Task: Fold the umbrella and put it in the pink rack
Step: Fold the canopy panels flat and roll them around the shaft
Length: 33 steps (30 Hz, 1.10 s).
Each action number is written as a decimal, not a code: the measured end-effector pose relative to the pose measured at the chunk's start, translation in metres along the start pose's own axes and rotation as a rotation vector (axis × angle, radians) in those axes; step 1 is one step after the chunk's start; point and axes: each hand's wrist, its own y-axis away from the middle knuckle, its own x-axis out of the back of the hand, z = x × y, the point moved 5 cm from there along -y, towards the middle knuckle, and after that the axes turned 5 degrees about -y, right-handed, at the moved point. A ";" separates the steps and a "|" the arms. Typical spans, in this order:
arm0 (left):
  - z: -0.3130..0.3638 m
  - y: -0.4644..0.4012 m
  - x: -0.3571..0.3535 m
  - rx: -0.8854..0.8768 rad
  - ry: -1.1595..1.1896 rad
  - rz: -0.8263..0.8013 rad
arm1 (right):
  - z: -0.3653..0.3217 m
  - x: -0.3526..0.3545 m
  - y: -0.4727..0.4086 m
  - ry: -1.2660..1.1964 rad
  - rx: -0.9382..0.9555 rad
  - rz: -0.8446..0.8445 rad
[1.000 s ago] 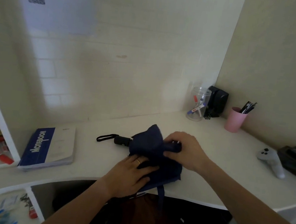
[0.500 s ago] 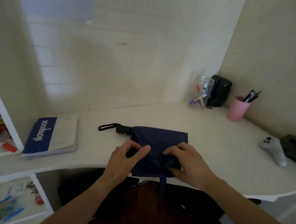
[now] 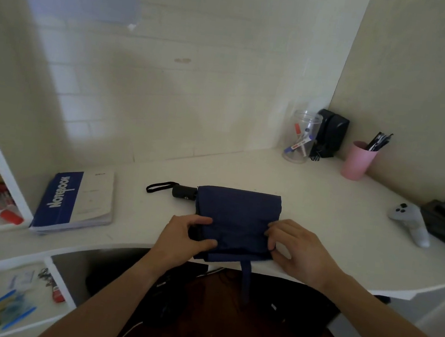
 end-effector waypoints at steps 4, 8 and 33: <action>-0.003 -0.001 -0.002 -0.022 -0.116 -0.013 | 0.000 0.004 0.002 0.001 -0.006 -0.099; 0.002 0.001 -0.003 -0.087 -0.326 -0.063 | -0.007 0.008 -0.022 0.162 -0.048 -0.170; 0.012 -0.020 -0.033 -0.560 -0.919 -0.397 | 0.035 0.007 -0.083 0.016 -0.264 -0.074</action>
